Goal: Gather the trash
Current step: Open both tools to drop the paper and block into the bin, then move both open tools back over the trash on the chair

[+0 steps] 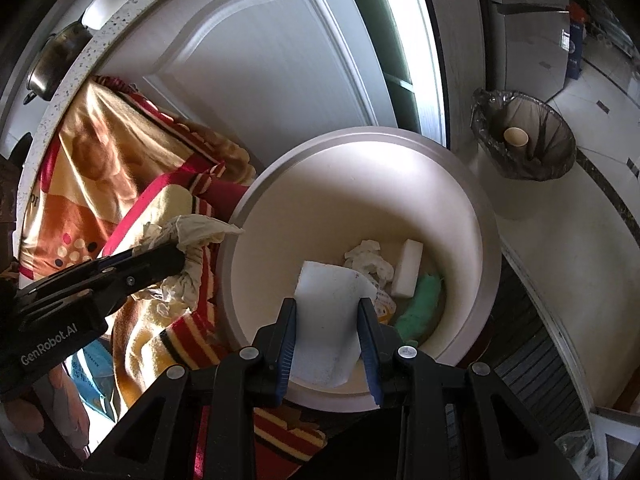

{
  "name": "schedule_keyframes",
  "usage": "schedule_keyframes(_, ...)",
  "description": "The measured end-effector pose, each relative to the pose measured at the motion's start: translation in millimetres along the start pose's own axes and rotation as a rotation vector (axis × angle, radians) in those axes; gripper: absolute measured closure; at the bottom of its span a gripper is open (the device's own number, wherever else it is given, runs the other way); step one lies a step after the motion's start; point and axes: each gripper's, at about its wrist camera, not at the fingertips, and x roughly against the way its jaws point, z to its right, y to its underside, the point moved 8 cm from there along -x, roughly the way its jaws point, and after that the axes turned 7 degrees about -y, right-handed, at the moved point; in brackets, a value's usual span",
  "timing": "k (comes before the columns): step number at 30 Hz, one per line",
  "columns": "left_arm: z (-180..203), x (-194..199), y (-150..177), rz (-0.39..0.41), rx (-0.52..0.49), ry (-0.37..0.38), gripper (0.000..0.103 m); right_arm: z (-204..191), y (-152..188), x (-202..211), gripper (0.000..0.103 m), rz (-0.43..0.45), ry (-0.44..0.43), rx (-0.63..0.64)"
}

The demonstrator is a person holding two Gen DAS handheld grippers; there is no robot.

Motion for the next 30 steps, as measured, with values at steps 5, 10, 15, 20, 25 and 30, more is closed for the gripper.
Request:
schedule_keyframes(5, 0, -1, -1, 0.002, -0.001, -0.002, 0.086, 2, 1, -4, 0.074, -0.011, 0.015, -0.003)
schedule_keyframes(10, -1, -5, -4, -0.004, 0.008, -0.006, 0.082, 5, 2, -7, 0.066, -0.016, 0.029, -0.011)
schedule_keyframes(15, -4, -7, -5, -0.002, 0.013, -0.003, 0.068, 6, 2, -7, 0.062, -0.015, 0.033, -0.023)
schedule_keyframes(20, -6, -5, -3, -0.005, 0.026, 0.007, 0.057, 5, 2, -4, 0.06, -0.012, 0.035, -0.023)
schedule_keyframes(25, -8, -1, -2, 0.0, 0.032, 0.008, 0.056, 3, 3, 0, 0.06, -0.007, 0.037, -0.021)
schedule_keyframes(30, -8, 7, -1, 0.013, 0.03, 0.006, 0.056, -1, 2, 5, 0.06, 0.003, 0.038, -0.014)
